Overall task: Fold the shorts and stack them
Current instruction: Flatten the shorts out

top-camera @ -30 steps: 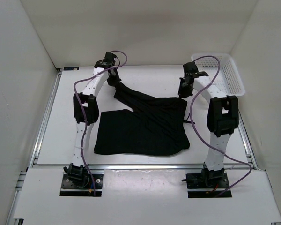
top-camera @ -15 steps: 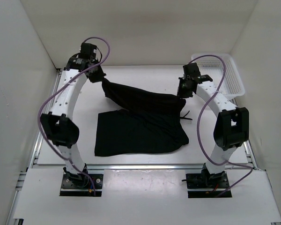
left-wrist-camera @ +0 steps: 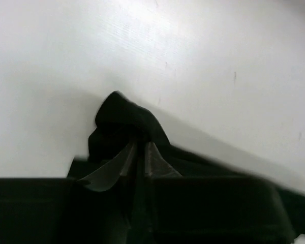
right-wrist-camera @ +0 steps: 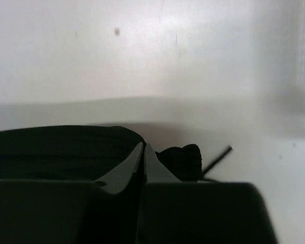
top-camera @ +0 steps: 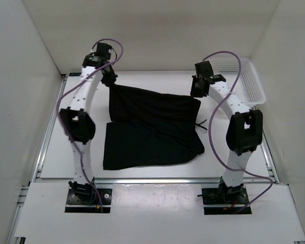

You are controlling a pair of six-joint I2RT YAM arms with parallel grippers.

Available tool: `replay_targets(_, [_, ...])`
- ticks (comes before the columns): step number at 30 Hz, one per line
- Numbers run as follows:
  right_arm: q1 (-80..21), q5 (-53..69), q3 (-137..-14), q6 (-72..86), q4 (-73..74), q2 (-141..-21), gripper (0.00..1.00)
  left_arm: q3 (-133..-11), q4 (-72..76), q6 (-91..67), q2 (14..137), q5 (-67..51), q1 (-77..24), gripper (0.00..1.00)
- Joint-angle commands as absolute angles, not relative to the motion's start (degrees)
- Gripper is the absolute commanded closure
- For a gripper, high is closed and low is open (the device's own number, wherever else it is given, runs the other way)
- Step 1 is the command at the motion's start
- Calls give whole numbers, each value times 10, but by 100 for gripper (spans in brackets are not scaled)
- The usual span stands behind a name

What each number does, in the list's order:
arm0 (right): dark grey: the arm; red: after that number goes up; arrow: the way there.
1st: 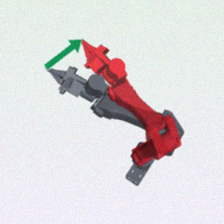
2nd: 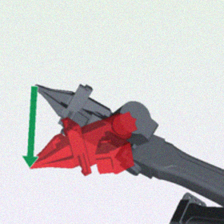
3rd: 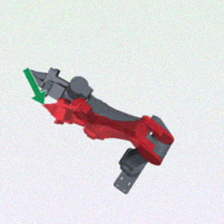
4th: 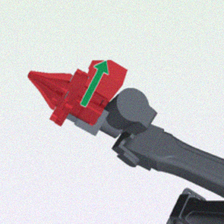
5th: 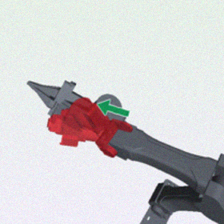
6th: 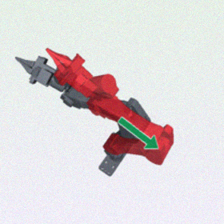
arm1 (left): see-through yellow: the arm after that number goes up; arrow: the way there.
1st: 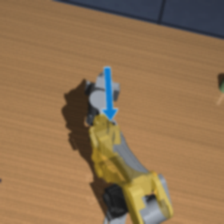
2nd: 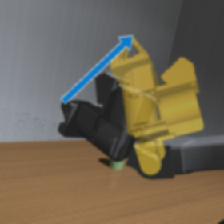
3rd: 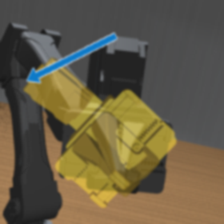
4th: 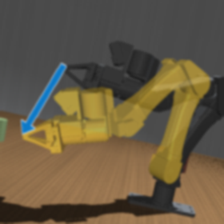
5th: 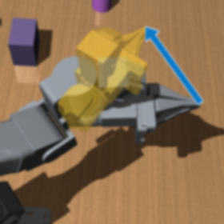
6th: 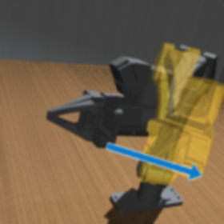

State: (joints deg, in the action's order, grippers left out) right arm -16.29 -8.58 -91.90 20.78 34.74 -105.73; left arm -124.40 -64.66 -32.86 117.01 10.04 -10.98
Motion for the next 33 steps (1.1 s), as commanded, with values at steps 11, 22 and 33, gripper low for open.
replay_targets(11, [-170,-117,-1023,202,303,-1126,29,-1282,-594,-305,1216,122,-64,36])
replay_targets(22, [-181,-93,-925,220,317,-1092,38,-1109,-607,-278,1204,57,-81,49])
replay_targets(33, [-176,-118,-1047,181,399,-1211,24,-1056,-574,-278,1267,-18,-86,50])
